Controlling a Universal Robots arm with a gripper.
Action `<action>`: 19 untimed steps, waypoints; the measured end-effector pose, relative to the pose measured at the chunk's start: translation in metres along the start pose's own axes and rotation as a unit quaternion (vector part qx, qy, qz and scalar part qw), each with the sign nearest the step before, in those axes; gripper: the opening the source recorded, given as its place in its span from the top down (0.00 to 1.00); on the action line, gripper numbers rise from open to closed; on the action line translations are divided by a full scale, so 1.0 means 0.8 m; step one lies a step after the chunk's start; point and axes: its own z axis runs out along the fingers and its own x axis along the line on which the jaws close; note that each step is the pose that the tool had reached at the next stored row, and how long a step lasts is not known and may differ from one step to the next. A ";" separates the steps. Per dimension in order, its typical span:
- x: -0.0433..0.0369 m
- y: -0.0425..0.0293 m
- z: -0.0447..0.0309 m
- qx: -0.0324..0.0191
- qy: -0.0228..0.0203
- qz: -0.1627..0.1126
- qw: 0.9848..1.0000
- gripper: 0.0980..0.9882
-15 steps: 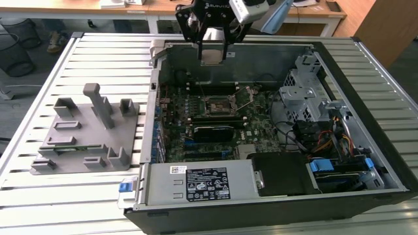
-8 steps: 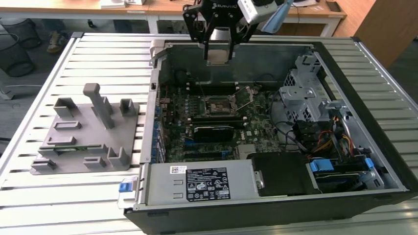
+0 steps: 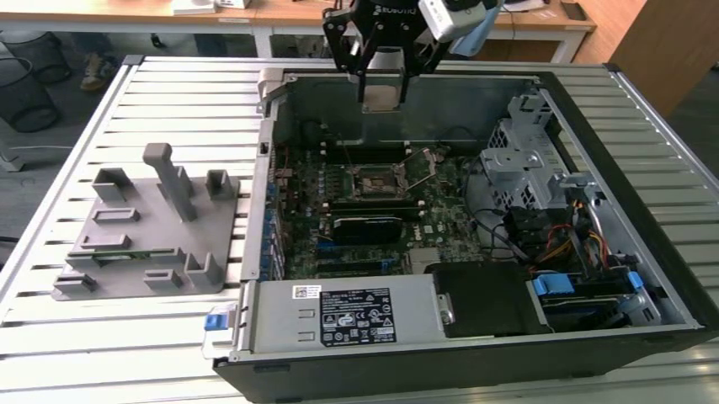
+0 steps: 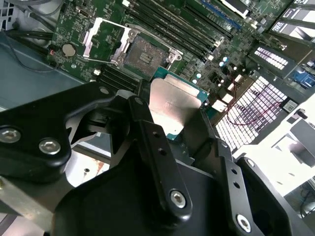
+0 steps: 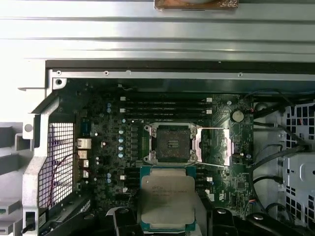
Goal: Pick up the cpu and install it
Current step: 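Place the cpu into insertion slot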
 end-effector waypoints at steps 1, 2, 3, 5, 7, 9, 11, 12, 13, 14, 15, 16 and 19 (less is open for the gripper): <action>-0.001 0.0000 0.0000 0.000 0.000 0.000 1.000 0.52; -0.002 0.0000 0.0000 0.000 0.000 0.000 1.000 0.52; -0.002 0.0000 0.0000 0.000 0.000 0.000 1.000 0.52; -0.003 0.0000 0.0000 0.000 0.000 0.000 1.000 0.52; -0.003 0.0000 0.0000 0.000 0.000 0.000 1.000 0.52; -0.003 0.0000 0.0000 0.000 0.000 0.004 1.000 0.52; -0.004 0.0001 0.0000 0.000 0.000 0.012 1.000 0.52; -0.004 0.0003 0.0001 0.000 -0.001 0.018 1.000 0.52; -0.004 0.0004 0.0002 0.000 -0.001 0.025 1.000 0.52; -0.004 0.0004 0.0003 0.000 -0.001 0.033 0.999 0.52; -0.004 0.0004 0.0005 0.000 -0.002 0.041 0.999 0.52; -0.004 0.0005 0.0006 0.000 -0.002 0.049 0.999 0.52; -0.004 0.0005 0.0010 -0.001 -0.003 0.072 0.997 0.52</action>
